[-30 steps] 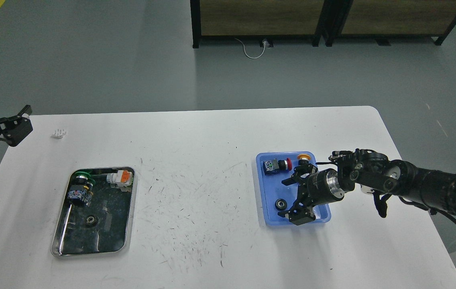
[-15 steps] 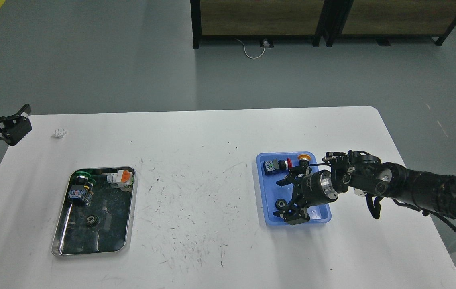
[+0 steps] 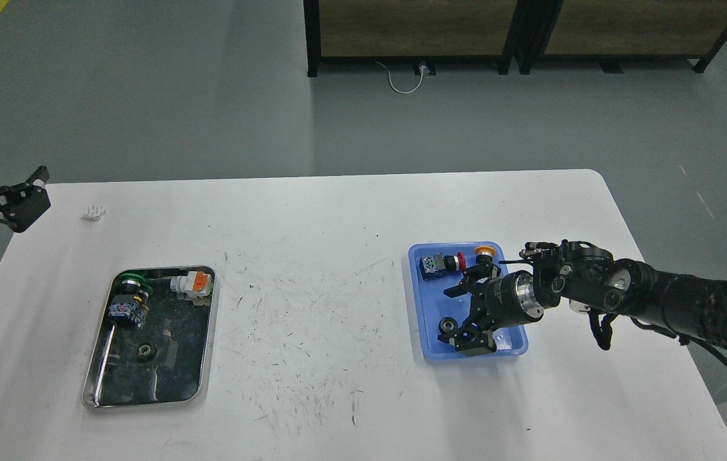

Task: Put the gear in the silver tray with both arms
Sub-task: 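Reach the right gripper to the second black gear and grasp it, then lift the second gear and carry it toward the silver tray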

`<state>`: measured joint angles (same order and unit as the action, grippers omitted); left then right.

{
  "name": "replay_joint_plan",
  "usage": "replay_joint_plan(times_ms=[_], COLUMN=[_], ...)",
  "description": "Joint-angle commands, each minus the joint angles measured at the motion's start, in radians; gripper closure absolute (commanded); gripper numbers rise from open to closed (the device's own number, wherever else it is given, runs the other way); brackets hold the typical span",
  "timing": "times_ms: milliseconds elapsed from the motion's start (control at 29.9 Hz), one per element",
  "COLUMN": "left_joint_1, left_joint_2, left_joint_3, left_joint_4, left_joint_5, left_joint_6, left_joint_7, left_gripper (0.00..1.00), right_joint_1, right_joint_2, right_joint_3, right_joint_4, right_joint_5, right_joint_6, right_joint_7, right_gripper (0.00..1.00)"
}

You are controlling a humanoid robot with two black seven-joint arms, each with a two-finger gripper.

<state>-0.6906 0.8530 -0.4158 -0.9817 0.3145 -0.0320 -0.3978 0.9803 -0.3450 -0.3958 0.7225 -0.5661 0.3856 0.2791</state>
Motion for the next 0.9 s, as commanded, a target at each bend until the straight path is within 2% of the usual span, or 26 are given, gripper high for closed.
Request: replay_joint_plan(times_ms=[0, 669, 869], left_joint_1=[-0.001, -0.001, -0.001], left_joint_2=[0.000, 0.011, 0.017], left_joint_3=[0.000, 0.000, 0.002], left_joint_4=[0.000, 0.000, 0.000], left_joint_5=[0.000, 0.000, 0.000], left_joint_6=[0.001, 0.001, 0.003], left_joint_7=[0.000, 0.000, 0.000], left_gripper=[0.02, 0.02, 0.02], right_joint_1=[0.000, 0.000, 0.001], right_joint_2=[0.001, -0.009, -0.031], right_joint_3=[0.000, 0.000, 0.003], right_joint_4=[0.000, 0.000, 0.003], right_joint_5=[-0.003, -0.014, -0.011], right_joint_6=[0.010, 0.061, 0.081], right_joint_7=[-0.005, -0.018, -0.017], right_gripper=[0.26, 0.67, 0.74])
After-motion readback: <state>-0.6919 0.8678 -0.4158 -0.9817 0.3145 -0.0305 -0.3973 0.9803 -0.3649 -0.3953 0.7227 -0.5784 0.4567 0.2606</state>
